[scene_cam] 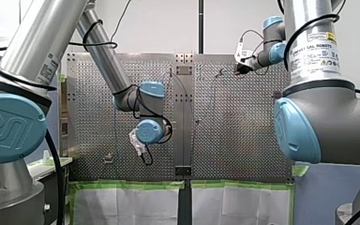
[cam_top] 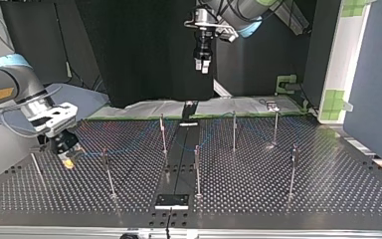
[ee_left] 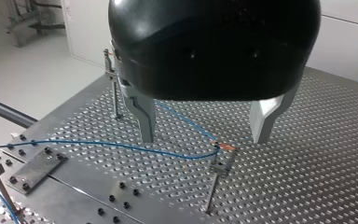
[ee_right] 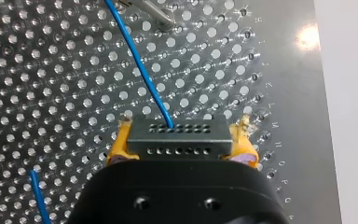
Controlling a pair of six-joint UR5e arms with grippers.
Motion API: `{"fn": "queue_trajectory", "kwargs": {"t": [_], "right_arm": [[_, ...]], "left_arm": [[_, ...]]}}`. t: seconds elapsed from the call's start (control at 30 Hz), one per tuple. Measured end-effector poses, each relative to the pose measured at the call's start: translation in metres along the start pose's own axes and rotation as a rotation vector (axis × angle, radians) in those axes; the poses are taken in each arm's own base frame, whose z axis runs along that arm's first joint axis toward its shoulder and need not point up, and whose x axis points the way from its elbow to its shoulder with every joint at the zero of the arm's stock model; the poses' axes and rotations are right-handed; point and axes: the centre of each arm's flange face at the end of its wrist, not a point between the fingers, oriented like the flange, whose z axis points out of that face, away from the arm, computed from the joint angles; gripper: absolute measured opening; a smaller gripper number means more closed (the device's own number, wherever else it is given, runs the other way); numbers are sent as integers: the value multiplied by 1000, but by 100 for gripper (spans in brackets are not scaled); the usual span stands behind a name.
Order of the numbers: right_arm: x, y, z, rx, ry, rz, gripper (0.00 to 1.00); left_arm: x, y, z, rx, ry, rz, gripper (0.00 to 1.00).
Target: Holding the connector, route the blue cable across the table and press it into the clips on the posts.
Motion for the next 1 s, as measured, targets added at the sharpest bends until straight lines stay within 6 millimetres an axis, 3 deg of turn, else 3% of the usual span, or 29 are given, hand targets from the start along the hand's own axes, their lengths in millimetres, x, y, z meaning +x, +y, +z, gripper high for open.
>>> {"fn": "queue_trajectory", "kwargs": {"t": [0.33,0.77,1.0], "right_arm": [[1,9,-3,-30,3,3,0],[2,14,-5,-44,4,2,0],[2,14,-5,-44,5,0,0]], "left_arm": [[12,23,-26,37,50,46,100],[28,61,-75,53,182,150,100],[30,67,-85,57,196,169,100]]}}
